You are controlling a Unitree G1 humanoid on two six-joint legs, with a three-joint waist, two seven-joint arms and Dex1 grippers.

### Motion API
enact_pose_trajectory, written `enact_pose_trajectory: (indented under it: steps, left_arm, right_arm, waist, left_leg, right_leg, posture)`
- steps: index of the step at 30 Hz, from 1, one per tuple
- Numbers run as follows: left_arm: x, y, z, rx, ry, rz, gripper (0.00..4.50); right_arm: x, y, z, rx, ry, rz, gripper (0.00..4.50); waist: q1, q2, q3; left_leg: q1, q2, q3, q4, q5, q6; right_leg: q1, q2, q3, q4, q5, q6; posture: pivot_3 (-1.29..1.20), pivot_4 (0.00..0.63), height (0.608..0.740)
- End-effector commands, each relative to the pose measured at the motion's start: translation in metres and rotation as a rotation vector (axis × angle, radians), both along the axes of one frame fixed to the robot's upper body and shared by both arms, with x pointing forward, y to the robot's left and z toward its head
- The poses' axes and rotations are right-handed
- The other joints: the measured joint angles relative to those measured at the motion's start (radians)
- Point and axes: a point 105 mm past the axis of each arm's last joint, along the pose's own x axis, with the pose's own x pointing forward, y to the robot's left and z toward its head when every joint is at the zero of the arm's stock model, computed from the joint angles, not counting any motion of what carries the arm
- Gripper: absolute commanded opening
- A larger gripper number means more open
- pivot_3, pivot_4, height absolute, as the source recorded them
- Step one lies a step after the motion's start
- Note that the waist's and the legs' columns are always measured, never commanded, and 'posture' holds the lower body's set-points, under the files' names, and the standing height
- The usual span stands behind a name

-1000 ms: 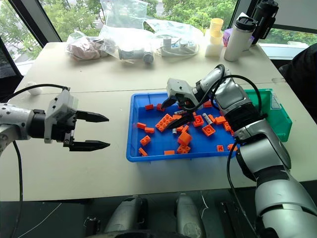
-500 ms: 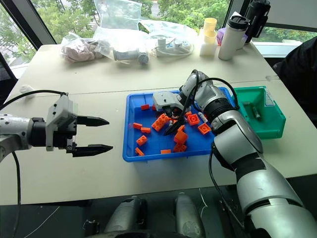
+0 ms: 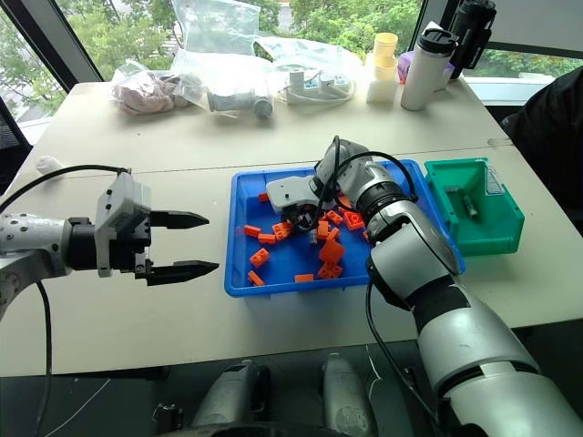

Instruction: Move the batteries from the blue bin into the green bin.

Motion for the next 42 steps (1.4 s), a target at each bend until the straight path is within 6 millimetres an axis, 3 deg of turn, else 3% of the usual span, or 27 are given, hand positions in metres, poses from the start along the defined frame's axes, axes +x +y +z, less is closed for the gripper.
enact_pose_trajectory:
  steps: [1, 7, 17, 18, 21, 23, 27, 30, 36, 42]
  left_arm:
    - [0.001, -0.004, 0.005, -0.005, -0.036, -0.016, 4.50]
    - [0.003, -0.004, 0.004, -0.001, -0.037, -0.022, 4.50]
    - [0.011, -0.010, 0.006, -0.012, -0.046, -0.050, 4.50]
    - [0.011, -0.010, 0.006, -0.012, -0.047, -0.051, 4.50]
    - [0.010, -0.010, 0.007, -0.014, -0.047, -0.051, 4.50]
    - [0.010, -0.009, 0.006, -0.013, -0.046, -0.048, 4.50]
    - [0.009, -0.009, 0.006, -0.021, -0.047, -0.041, 4.50]
    - [0.008, -0.011, 0.007, -0.038, -0.045, -0.041, 4.50]
    - [0.012, -0.016, 0.004, -0.054, -0.040, -0.058, 4.50]
    - [0.019, -0.019, 0.004, -0.053, -0.046, -0.078, 4.50]
  right_arm:
    - [0.003, 0.016, 0.037, 0.126, -0.041, 0.018, 1.07]
    - [0.007, 0.019, 0.074, 0.273, -0.064, -0.011, 1.07]
    - [0.017, 0.023, 0.055, 0.260, -0.167, -0.055, 1.07]
    - [0.018, 0.023, 0.054, 0.255, -0.172, -0.057, 2.10]
    - [0.020, 0.020, 0.056, 0.251, -0.190, -0.061, 3.52]
    - [0.022, 0.016, 0.069, 0.300, -0.189, -0.094, 4.47]
    - [0.020, 0.001, 0.100, 0.490, -0.086, -0.151, 4.47]
    - [0.007, -0.024, 0.105, 0.547, 0.036, -0.161, 4.47]
    - [-0.024, -0.067, 0.069, 0.409, 0.100, -0.239, 4.47]
    - [-0.045, -0.076, 0.038, 0.331, 0.214, -0.309, 4.47]
  waist:
    - [0.000, 0.000, 0.000]
    - [0.000, 0.000, 0.000]
    - [-0.001, 0.000, 0.000]
    - [-0.001, 0.000, 0.000]
    - [-0.002, 0.000, 0.000]
    - [-0.002, 0.000, 0.000]
    - [0.003, 0.000, 0.000]
    - [0.004, 0.000, 0.000]
    - [0.009, -0.001, 0.000]
    - [-0.001, 0.000, 0.000]
  left_leg:
    - [0.000, 0.000, 0.000, 0.000, 0.000, 0.000]
    - [0.000, 0.000, 0.000, 0.000, 0.000, 0.000]
    - [0.000, 0.000, 0.000, 0.000, 0.000, -0.001]
    - [0.000, 0.000, 0.000, 0.000, 0.000, -0.001]
    - [0.000, 0.000, 0.000, 0.000, 0.000, -0.001]
    - [0.000, 0.000, 0.000, 0.000, 0.000, -0.001]
    - [0.000, 0.000, 0.000, 0.000, 0.000, -0.001]
    - [0.000, 0.000, 0.000, 0.000, 0.000, 0.000]
    - [0.000, -0.001, -0.002, 0.000, -0.002, 0.004]
    - [0.001, 0.001, 0.000, 0.000, -0.002, 0.004]
  right_leg:
    - [0.000, 0.000, 0.000, 0.000, 0.000, 0.000]
    - [0.000, 0.000, 0.000, 0.001, 0.000, 0.000]
    - [0.000, 0.000, 0.000, 0.001, 0.000, 0.000]
    - [0.000, 0.000, 0.000, 0.001, 0.000, 0.000]
    - [-0.001, 0.000, 0.000, 0.001, 0.000, 0.000]
    - [-0.001, 0.000, 0.000, 0.001, 0.000, 0.000]
    - [-0.001, 0.000, 0.000, 0.001, 0.000, 0.000]
    - [0.000, 0.000, 0.000, 0.001, 0.000, 0.000]
    - [0.000, -0.001, -0.001, 0.001, 0.000, 0.000]
    - [0.000, 0.002, 0.000, 0.002, 0.000, 0.000]
  posture:
    - [0.00, 0.150, 0.740]
    - [0.00, 0.150, 0.740]
    - [0.00, 0.150, 0.740]
    - [0.00, 0.150, 0.740]
    - [0.00, 0.150, 0.740]
    - [0.00, 0.150, 0.740]
    - [0.00, 0.150, 0.740]
    - [0.00, 0.150, 0.740]
    - [0.00, 0.150, 0.740]
    - [0.00, 0.150, 0.740]
